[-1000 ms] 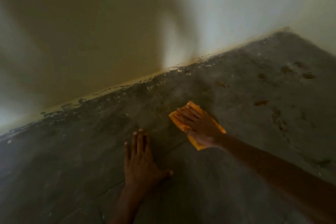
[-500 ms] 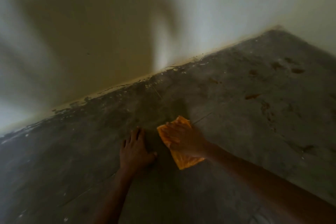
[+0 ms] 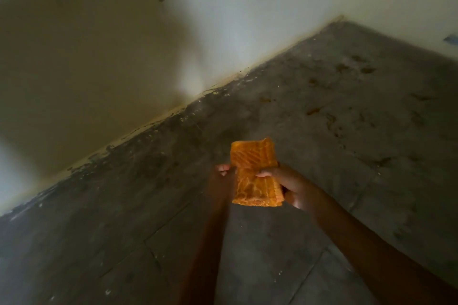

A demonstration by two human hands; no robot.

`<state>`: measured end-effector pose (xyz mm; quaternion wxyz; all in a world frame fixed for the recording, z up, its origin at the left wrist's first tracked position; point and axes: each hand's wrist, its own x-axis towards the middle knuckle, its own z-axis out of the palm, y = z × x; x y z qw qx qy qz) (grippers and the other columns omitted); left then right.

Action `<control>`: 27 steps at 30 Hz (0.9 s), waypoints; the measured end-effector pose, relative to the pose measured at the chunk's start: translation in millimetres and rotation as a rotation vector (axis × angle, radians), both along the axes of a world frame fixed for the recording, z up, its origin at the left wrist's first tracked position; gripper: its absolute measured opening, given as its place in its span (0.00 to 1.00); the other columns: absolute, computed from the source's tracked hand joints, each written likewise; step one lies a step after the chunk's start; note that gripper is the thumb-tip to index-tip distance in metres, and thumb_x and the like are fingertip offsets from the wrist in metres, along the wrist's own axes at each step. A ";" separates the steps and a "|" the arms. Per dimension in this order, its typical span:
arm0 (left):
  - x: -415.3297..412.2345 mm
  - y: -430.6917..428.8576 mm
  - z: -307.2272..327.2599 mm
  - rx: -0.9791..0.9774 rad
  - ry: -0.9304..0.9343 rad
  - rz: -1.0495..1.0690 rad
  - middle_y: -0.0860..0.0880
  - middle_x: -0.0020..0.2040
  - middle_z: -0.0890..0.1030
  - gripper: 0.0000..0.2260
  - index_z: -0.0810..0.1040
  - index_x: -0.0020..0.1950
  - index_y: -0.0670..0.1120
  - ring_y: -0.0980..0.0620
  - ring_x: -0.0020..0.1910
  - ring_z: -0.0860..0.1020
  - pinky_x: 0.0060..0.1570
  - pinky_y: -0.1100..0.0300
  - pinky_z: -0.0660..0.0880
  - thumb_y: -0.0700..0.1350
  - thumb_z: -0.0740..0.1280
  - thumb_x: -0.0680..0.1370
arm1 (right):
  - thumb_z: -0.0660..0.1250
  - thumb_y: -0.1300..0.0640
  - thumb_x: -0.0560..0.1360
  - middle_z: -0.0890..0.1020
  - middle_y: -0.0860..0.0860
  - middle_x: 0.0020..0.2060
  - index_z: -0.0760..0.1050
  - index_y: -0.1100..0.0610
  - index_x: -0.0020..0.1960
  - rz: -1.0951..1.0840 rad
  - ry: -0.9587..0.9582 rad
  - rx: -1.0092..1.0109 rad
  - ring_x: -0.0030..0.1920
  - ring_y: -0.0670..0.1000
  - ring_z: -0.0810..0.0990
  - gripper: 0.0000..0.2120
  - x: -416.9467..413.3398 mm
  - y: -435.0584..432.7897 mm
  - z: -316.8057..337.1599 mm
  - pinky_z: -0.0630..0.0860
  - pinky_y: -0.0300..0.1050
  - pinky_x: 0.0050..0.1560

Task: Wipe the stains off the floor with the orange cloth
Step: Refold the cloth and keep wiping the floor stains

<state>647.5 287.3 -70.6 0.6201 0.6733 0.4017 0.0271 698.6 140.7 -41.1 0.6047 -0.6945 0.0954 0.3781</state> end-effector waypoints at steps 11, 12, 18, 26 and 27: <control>15.7 -153.2 104.1 0.257 -0.441 -0.557 0.42 0.44 0.82 0.16 0.79 0.45 0.43 0.42 0.46 0.81 0.44 0.50 0.78 0.54 0.63 0.68 | 0.63 0.53 0.77 0.79 0.61 0.65 0.71 0.61 0.72 -0.543 -0.050 0.340 0.65 0.61 0.78 0.25 -40.6 -155.4 108.1 0.76 0.60 0.64; 12.7 -161.5 95.9 0.290 -0.491 -0.635 0.43 0.49 0.82 0.21 0.79 0.48 0.44 0.45 0.50 0.80 0.47 0.52 0.77 0.59 0.64 0.67 | 0.64 0.53 0.76 0.79 0.61 0.64 0.71 0.61 0.72 -0.601 -0.038 0.343 0.62 0.60 0.80 0.26 -44.9 -167.5 98.6 0.77 0.61 0.62; -8.0 -187.8 -3.6 0.445 -0.613 -1.281 0.51 0.79 0.56 0.42 0.58 0.76 0.58 0.47 0.77 0.56 0.73 0.43 0.56 0.61 0.72 0.66 | 0.59 0.56 0.81 0.82 0.61 0.59 0.75 0.63 0.65 -0.858 0.100 0.459 0.61 0.62 0.80 0.17 -64.9 -222.8 15.5 0.76 0.62 0.59; 23.9 -216.3 -47.0 0.276 -0.246 -0.906 0.49 0.55 0.76 0.16 0.74 0.65 0.39 0.50 0.58 0.76 0.51 0.63 0.70 0.45 0.64 0.80 | 0.74 0.64 0.70 0.85 0.54 0.47 0.76 0.56 0.59 -0.587 0.251 0.094 0.43 0.52 0.84 0.19 -117.2 -251.3 -69.4 0.81 0.48 0.42; 31.5 -217.1 -49.5 0.225 -0.212 -0.829 0.48 0.55 0.75 0.16 0.73 0.65 0.38 0.51 0.56 0.75 0.48 0.66 0.69 0.44 0.64 0.81 | 0.77 0.63 0.69 0.84 0.56 0.49 0.75 0.56 0.59 -0.533 0.230 -0.104 0.44 0.53 0.83 0.21 -125.3 -258.4 -79.5 0.81 0.49 0.41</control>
